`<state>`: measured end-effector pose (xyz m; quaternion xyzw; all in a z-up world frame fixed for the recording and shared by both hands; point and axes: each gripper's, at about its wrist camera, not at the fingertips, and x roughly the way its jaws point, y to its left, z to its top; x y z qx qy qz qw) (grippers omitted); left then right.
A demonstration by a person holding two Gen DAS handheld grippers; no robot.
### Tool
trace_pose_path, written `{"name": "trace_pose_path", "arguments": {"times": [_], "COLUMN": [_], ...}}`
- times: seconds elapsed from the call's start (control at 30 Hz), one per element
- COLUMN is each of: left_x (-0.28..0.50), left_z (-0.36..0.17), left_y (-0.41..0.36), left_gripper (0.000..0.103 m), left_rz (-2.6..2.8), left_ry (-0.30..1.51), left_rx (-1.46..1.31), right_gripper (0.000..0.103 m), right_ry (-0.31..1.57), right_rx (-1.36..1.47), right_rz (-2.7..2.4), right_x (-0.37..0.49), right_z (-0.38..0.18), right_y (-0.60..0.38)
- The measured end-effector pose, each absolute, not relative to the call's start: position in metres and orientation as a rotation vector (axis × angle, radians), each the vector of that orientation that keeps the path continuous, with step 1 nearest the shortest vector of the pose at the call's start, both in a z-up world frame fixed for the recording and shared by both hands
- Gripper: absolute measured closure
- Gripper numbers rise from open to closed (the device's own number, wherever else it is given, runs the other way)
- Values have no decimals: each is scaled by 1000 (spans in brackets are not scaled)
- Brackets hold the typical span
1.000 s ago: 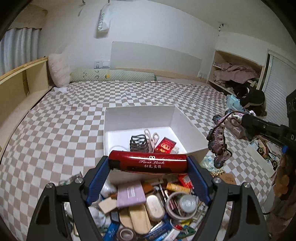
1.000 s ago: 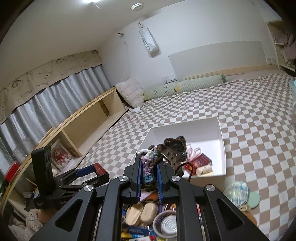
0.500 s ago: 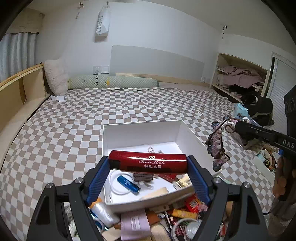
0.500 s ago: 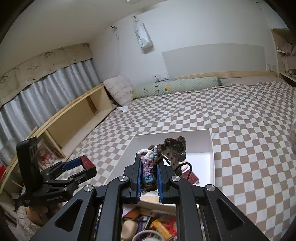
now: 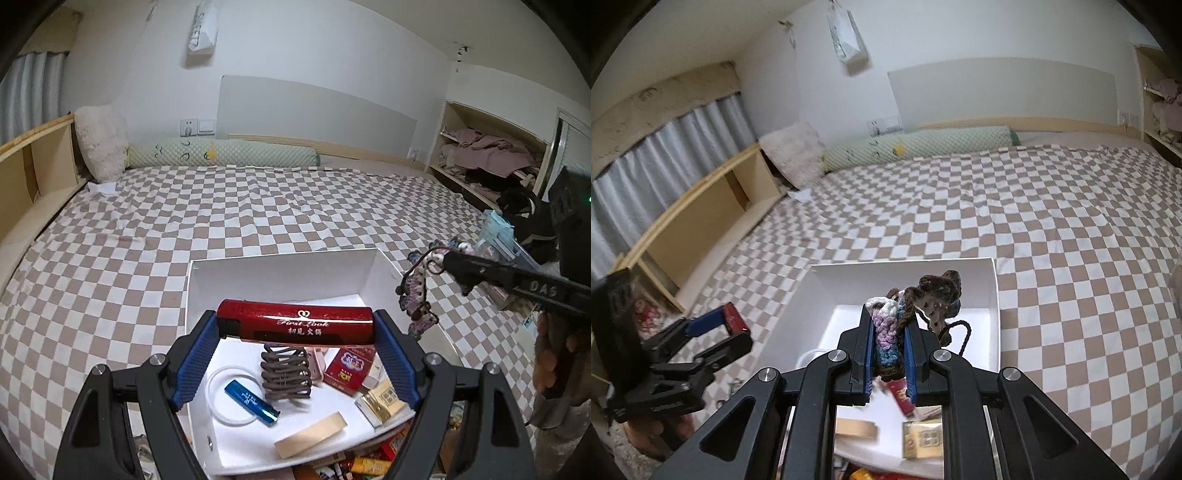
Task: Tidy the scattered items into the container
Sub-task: 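Open the right gripper to drop the pouch while the left gripper drops the red lighter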
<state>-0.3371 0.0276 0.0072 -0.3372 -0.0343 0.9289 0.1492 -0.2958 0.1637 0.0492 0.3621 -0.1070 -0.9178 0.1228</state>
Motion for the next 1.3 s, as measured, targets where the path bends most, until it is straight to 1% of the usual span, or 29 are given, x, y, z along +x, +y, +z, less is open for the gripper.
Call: {"name": "trace_pose_path", "arguments": {"times": [0.2, 0.3, 0.47, 0.63, 0.7, 0.73, 0.77, 0.8, 0.83, 0.87, 1.07, 1.3], "left_x": [-366, -378, -393, -401, -404, -406, -408, -410, -412, -415, -428, -450], "left_z": [-3, -8, -18, -25, -28, -29, -31, -33, -35, -37, -47, -60], "left_y": [28, 29, 33, 39, 39, 40, 40, 41, 42, 42, 49, 56], "left_gripper": [20, 20, 21, 21, 20, 21, 21, 21, 21, 21, 21, 21], "left_rz": [2665, 2659, 2661, 2662, 2654, 2647, 2641, 2633, 2625, 2620, 2614, 2601], "left_ry": [-127, -137, -117, -116, -131, -142, -151, -159, -166, -168, -147, -131], "left_rx": [-1027, -1062, -1112, -1147, -1159, -1169, -1180, -1193, -1208, -1220, -1274, -1348], "right_gripper": [89, 89, 89, 88, 83, 76, 58, 44, 24, 23, 23, 23], "right_ry": [-179, -153, -182, -258, -245, -238, -239, -254, -269, -280, -241, -257], "right_rx": [1186, 1239, 1300, 1367, 1403, 1403, 1399, 1390, 1381, 1369, 1353, 1355], "right_rz": [-2682, -2684, -2676, -2635, -2639, -2643, -2643, -2637, -2630, -2624, -2603, -2584], "right_x": [-327, -338, -351, -360, -360, -360, -359, -357, -357, -354, -346, -344], "right_z": [23, 8, -9, -24, -30, -31, -32, -33, -33, -33, -33, -37], "right_y": [153, 151, 156, 161, 160, 160, 159, 160, 160, 159, 152, 153]}}
